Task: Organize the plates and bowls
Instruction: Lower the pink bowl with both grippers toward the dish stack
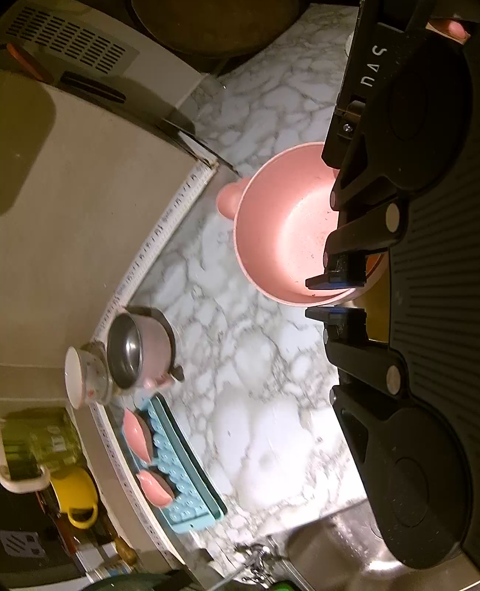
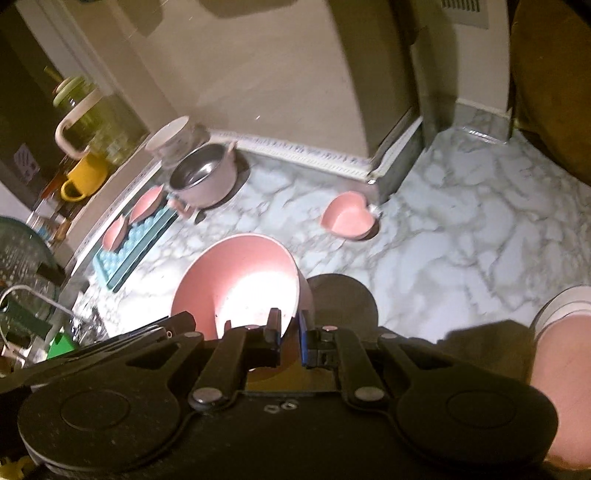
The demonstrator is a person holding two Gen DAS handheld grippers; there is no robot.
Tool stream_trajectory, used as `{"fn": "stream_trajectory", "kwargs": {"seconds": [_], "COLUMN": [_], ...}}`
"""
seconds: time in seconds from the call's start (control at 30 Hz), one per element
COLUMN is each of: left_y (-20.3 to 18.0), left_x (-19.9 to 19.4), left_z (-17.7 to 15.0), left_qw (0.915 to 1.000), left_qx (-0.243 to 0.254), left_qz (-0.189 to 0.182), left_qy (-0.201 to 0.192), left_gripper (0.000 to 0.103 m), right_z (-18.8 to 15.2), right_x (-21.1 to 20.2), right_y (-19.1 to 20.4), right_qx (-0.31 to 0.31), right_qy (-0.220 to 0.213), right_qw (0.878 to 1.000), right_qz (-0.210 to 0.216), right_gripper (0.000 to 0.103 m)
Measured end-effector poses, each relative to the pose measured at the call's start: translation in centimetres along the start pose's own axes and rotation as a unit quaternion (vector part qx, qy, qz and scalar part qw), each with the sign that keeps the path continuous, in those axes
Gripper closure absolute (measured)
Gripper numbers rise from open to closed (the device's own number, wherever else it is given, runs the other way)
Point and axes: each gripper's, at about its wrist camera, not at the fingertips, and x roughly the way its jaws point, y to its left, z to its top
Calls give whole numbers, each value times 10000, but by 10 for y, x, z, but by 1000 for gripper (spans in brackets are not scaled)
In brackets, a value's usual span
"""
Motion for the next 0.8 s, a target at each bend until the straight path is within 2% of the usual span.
{"fn": "stream_trajectory", "kwargs": {"seconds": [0.4, 0.8], "left_y": [19, 18], "left_x": [5, 9], "left_z": [-24, -35], "left_qw": [9996, 9993], "left_qx": [-42, -15], "left_qz": [100, 56], "left_qy": [250, 375], "left_gripper": [94, 94], "right_z": [-26, -40], "right_x": [13, 18], "right_y": [11, 6], "right_qx": [16, 92], "right_qy": [335, 539], "right_qw": [9994, 9985], "right_qz": [72, 28], "right_gripper": [95, 95]}}
